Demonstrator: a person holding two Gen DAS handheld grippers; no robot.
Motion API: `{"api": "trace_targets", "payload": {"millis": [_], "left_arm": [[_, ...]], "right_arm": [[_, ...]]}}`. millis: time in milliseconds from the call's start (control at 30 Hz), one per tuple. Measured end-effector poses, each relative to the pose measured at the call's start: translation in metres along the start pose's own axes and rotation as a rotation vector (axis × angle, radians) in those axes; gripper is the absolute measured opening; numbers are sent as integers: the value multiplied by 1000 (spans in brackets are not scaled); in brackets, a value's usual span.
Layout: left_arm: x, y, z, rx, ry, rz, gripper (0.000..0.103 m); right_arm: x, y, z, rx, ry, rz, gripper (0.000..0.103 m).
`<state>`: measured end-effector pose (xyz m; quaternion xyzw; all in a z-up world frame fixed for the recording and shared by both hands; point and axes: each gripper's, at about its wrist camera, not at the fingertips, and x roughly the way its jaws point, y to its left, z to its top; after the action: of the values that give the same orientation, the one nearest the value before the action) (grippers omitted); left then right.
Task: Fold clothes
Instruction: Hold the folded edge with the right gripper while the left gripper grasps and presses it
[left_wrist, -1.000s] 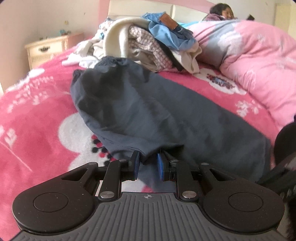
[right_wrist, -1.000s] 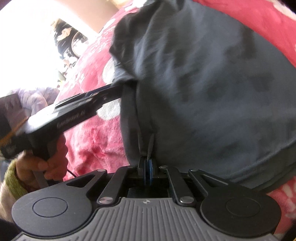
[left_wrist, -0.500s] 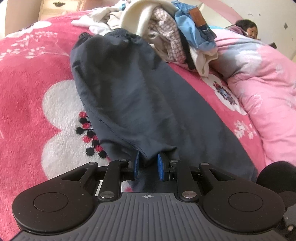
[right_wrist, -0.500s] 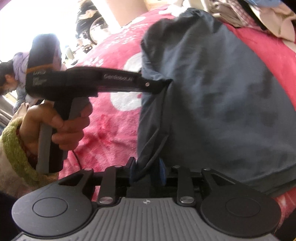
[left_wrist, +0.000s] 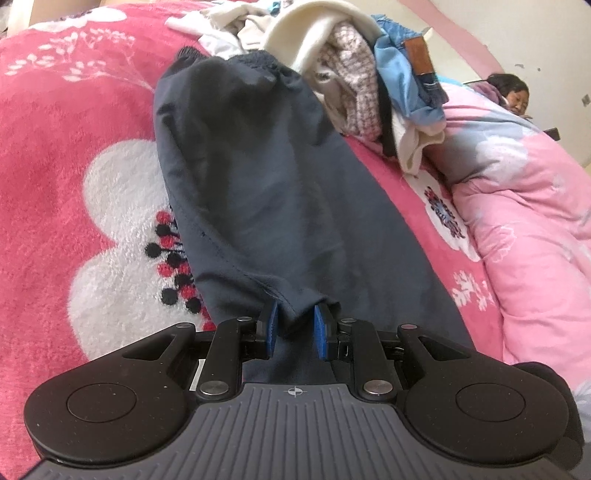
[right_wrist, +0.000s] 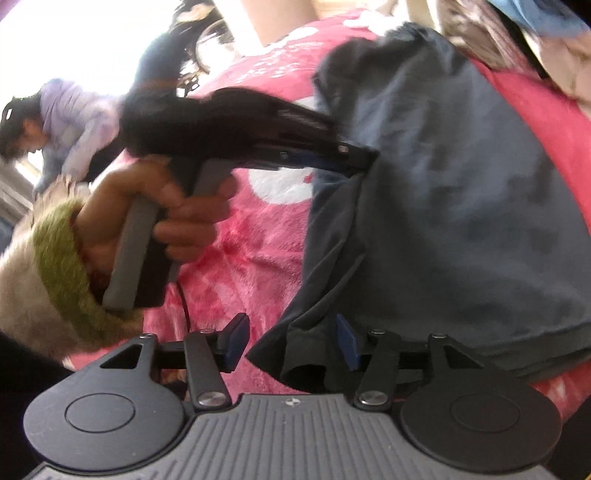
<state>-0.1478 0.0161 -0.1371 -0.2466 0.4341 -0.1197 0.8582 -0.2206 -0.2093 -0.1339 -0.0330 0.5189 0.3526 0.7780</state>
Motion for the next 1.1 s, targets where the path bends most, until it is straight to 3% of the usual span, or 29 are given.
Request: {"api": "trace_targets", "payload": {"millis": [367,400,467,500,533,667,867,1100], "left_arm": [[8,3,0,-45,11,5,20],[8,3,0,-46,11,5,20],[10,7,6,-30,23,-6,20],[9,5,4,-38,17,-1,20],[9,5,4,-38,17,-1,20],[9,8,6,-25,20,-5,20],[8,8,7,-13,5,4,20],[3,14,11,-21,-18,2,22]], "right_arm": [[20,37,-13,-222,24,-161,60],[20,38,-13,-228,13,-177,59],[15,34,-13,-205,-18,-191,47],[11,28,-13,-161,-30,-182,43],[7,22,-12,-113,-39,-171,30],[-3,-15,-17,177,-25,-80,11],[1,-59,-28,500,17,34,9],[4,-74,-35,586,35,46,8]]}}
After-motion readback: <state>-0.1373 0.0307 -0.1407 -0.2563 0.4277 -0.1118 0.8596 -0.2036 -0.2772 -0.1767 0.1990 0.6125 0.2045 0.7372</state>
